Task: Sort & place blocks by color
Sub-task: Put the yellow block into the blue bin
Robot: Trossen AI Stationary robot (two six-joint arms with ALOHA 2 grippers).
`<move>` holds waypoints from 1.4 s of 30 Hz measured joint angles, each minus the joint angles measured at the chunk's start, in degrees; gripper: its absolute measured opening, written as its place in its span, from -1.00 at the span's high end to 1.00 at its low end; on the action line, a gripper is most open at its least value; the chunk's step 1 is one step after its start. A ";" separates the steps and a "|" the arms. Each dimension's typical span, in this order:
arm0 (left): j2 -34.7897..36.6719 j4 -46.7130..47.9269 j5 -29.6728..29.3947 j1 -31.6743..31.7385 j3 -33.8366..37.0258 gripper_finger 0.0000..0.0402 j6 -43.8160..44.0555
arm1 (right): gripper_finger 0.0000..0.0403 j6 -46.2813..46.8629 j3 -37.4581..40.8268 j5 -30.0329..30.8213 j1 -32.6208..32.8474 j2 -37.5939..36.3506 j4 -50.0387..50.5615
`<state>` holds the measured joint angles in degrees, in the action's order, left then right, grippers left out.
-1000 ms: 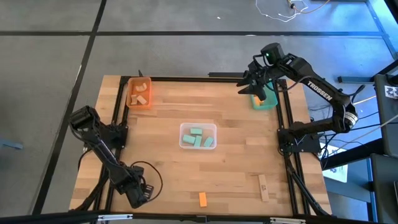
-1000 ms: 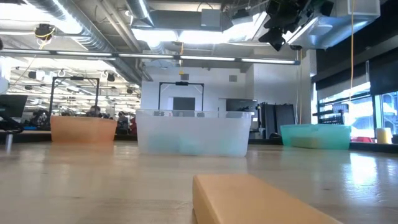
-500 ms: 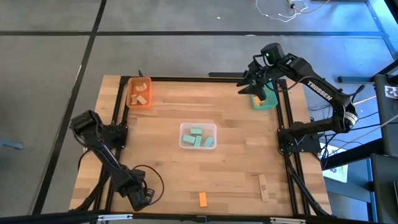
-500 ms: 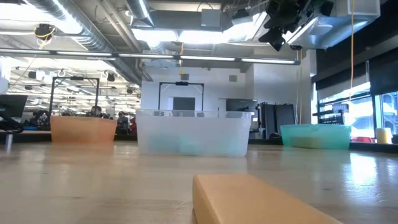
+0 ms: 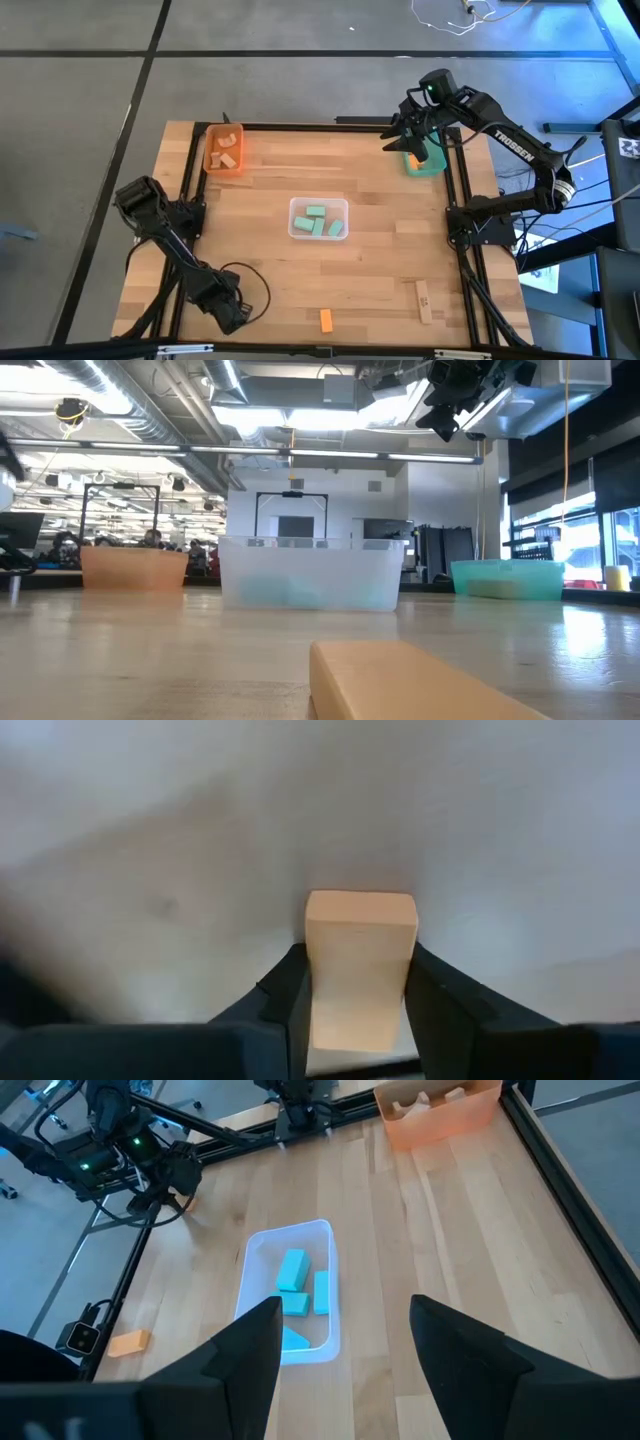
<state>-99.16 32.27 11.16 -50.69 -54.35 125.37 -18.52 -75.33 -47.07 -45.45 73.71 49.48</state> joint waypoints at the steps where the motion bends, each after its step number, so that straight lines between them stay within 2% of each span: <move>1: 0.54 0.06 -1.44 0.55 0.00 0.41 -0.39 | -0.09 -0.05 0.00 0.02 0.00 0.02 0.01; 5: 3.99 1.55 -8.28 3.22 0.02 0.41 -1.72 | -0.09 -0.15 0.00 1.97 0.00 0.02 -0.01; 10: 11.97 7.28 -16.93 8.76 0.02 0.41 -9.08 | -0.09 -0.13 0.02 10.07 0.91 0.35 -0.02; 12: 15.26 9.18 -17.87 12.00 0.02 0.41 -14.14 | -0.09 -2.35 0.02 11.93 1.24 0.44 -0.03; 16: 22.14 10.64 -17.87 19.84 -0.03 0.41 -29.00 | -0.09 -12.13 0.02 11.58 2.83 0.55 -0.31; 23: 27.67 9.85 -10.66 36.95 -0.07 0.41 -56.24 | -0.09 -30.37 0.02 11.55 8.33 0.55 -0.73; 28: 28.01 1.51 -1.34 47.79 -0.09 0.41 -71.84 | -0.09 -36.07 0.02 11.47 12.98 0.67 -4.53; 34: 28.01 -9.94 6.78 56.20 -0.11 0.41 -80.81 | -0.09 -36.03 0.02 11.45 17.97 2.10 -9.78; 42: 27.32 -19.95 12.44 60.80 -0.20 0.41 -83.34 | -0.09 -36.04 0.02 11.47 23.34 7.24 -16.71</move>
<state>-71.84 12.32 23.59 10.11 -54.54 42.03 -54.57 -75.31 -35.59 -22.11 80.95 32.77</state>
